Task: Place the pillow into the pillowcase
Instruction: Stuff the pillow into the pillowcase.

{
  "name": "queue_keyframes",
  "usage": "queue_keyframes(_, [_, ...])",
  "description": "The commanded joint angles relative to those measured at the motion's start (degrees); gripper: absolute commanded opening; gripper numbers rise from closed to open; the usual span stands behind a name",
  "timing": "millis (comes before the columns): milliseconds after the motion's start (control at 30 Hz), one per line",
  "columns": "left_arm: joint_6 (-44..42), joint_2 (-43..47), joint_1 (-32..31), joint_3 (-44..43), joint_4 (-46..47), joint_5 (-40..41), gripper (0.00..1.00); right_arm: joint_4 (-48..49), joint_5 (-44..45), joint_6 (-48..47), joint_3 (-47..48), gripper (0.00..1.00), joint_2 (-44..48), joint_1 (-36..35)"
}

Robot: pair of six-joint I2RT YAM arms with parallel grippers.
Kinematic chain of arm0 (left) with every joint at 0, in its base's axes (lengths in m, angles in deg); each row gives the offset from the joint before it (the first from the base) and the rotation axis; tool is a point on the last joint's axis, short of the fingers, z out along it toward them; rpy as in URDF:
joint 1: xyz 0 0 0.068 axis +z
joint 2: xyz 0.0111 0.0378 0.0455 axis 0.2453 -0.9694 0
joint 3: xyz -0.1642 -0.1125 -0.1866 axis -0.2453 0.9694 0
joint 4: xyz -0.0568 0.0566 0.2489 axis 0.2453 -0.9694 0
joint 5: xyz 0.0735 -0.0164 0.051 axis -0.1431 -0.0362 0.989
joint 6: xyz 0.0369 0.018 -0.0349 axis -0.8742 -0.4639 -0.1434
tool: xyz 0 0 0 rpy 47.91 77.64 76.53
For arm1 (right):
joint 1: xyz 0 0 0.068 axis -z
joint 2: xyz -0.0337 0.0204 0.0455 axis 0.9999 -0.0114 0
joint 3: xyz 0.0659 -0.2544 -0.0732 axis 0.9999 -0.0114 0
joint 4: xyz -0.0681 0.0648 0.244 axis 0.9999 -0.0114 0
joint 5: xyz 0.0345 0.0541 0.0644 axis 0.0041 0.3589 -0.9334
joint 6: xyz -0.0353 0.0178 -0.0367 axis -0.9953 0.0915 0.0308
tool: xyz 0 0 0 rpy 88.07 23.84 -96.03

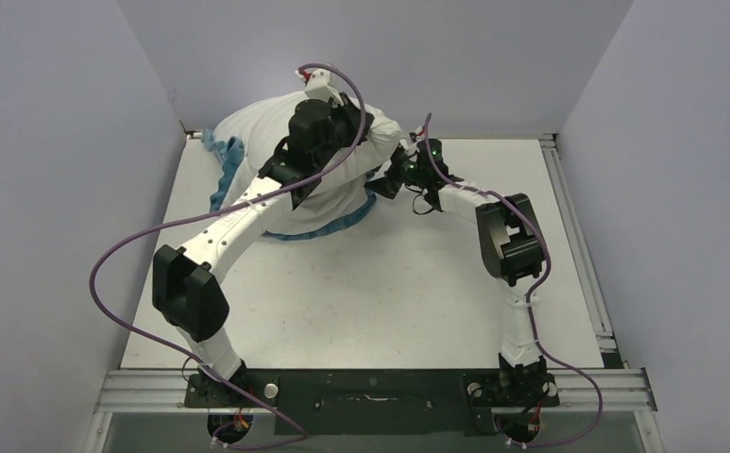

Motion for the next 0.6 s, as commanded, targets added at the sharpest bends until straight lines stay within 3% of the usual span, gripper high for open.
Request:
queue_keyframes(0, [1.3, 1.4, 2.4, -2.8, 7.0, 1.9, 0.00, 4.3, 0.1, -0.8, 0.4, 0.81, 2.2, -1.4])
queue_keyframes(133, [1.8, 1.5, 3.2, -2.6, 7.5, 1.9, 0.00, 2.8, -0.7, -3.1, -4.1, 0.79, 5.7, -2.0])
queue_keyframes(367, [2.3, 1.9, 4.6, -2.2, 8.0, 1.8, 0.00, 0.6, -0.8, -5.8, -6.0, 0.65, 7.9, -2.7])
queue_keyframes(567, [2.7, 2.5, 5.2, -1.6, 8.3, 1.3, 0.00, 1.2, -0.1, -5.2, 0.2, 0.70, 3.6, -3.0])
